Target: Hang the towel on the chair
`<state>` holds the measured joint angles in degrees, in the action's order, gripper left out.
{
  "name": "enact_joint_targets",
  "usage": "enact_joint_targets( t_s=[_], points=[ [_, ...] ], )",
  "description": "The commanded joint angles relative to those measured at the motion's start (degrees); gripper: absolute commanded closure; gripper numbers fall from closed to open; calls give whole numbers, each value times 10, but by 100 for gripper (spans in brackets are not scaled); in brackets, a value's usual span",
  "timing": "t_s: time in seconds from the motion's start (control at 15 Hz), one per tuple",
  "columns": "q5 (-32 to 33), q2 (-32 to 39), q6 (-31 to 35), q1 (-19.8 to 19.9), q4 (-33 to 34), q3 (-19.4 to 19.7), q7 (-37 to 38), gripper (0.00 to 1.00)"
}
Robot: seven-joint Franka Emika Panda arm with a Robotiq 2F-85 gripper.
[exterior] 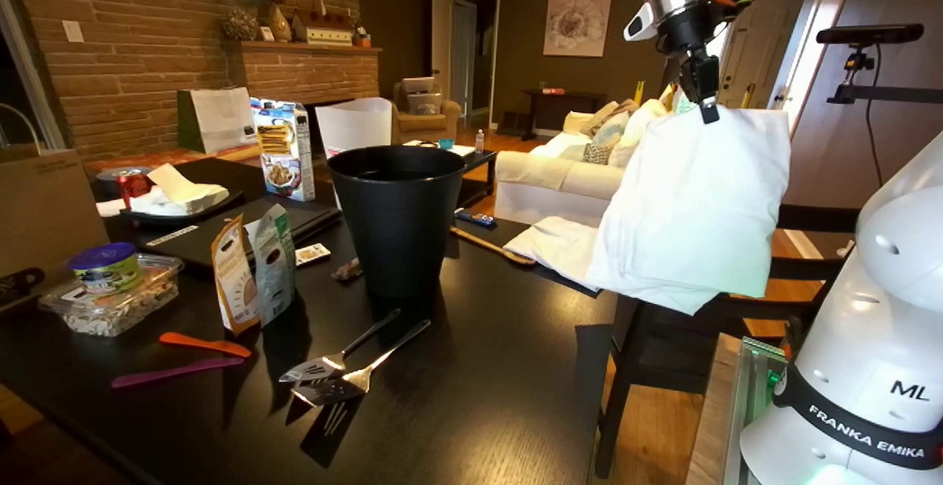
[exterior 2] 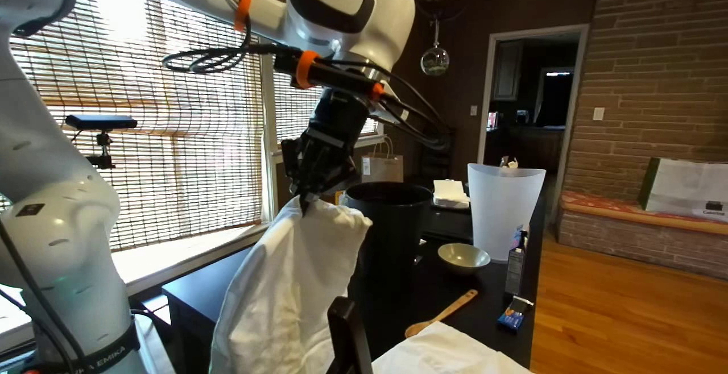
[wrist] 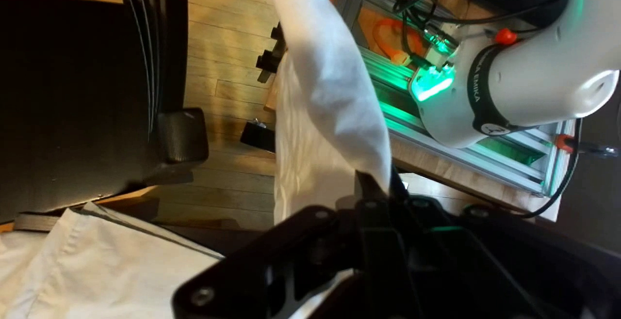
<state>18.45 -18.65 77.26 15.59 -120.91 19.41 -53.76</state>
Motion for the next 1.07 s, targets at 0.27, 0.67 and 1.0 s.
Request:
enact_joint_targets(
  t_s=[0.27, 0.67, 1.0],
  points=[
    [82, -16, -50, 7, 37, 36, -33, 99],
    [113, 8, -44, 15, 71, 72, -56, 99],
    [105, 60, -35, 22, 103, 100, -77, 99]
  ],
)
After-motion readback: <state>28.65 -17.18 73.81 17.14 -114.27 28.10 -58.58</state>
